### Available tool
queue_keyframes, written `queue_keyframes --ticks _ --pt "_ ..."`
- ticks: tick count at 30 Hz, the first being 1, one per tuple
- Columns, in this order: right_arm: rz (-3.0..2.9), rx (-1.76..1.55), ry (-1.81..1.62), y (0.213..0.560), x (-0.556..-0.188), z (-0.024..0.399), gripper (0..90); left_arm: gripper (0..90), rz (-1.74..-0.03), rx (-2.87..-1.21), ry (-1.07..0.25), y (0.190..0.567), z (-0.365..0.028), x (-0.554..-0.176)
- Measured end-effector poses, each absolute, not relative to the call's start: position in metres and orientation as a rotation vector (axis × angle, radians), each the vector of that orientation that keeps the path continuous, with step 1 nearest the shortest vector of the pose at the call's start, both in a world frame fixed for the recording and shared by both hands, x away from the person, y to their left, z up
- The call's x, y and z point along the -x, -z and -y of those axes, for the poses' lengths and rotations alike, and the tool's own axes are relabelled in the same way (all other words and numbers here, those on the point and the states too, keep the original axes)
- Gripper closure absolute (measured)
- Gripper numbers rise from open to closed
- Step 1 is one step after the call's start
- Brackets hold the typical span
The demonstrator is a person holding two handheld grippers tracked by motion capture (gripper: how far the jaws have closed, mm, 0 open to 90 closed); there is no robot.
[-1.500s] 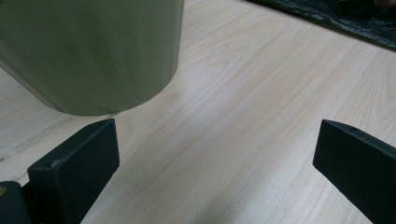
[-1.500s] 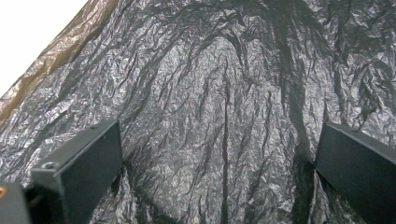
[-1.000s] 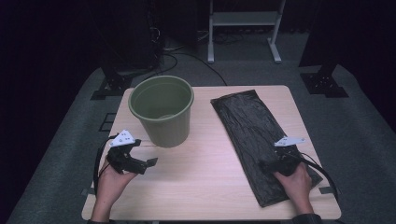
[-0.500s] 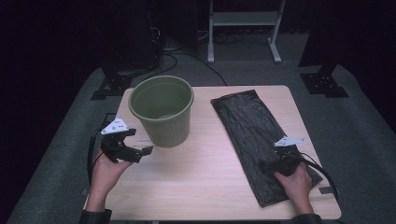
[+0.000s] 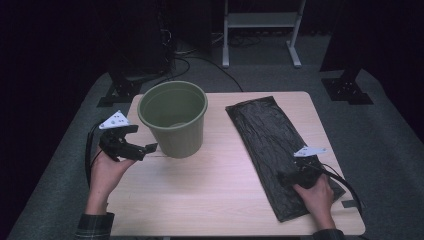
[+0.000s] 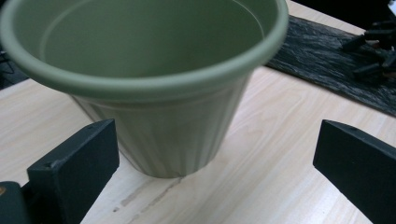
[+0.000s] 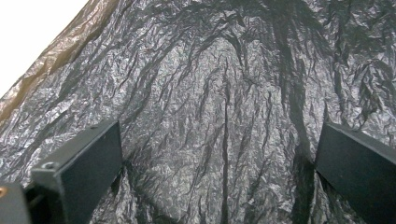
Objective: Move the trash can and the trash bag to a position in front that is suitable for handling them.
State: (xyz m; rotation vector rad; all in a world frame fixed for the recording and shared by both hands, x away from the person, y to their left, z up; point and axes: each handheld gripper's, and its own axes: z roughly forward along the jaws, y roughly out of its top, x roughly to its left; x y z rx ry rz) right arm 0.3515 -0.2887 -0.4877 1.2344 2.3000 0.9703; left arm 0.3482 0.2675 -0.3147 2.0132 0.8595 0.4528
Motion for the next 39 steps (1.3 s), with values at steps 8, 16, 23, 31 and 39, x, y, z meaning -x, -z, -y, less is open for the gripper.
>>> queue_keyframes --ticks 8,16,23,31,39 --pt "-2.3 -1.235 -0.97 0.488 -0.351 0.289 0.0 0.0 -0.863 -2.001 -0.462 0.298 -0.275 -0.364" --pt "-2.3 -1.234 -0.97 0.488 -0.351 0.289 0.0 0.0 -0.873 -1.989 -0.478 0.289 -0.281 -0.383" --pt "-2.3 -1.236 -0.971 0.488 -0.351 0.289 0.0 0.0 -0.897 -2.001 -0.495 0.291 -0.281 -0.405" --pt "-2.3 -1.235 -0.972 0.488 -0.352 0.289 0.0 0.0 -0.941 -2.016 -0.484 0.299 -0.28 -0.429" --pt "-2.301 -1.231 -0.972 0.488 -0.352 0.289 0.0 0.0 -0.944 -2.033 -0.473 0.306 -0.276 -0.443"
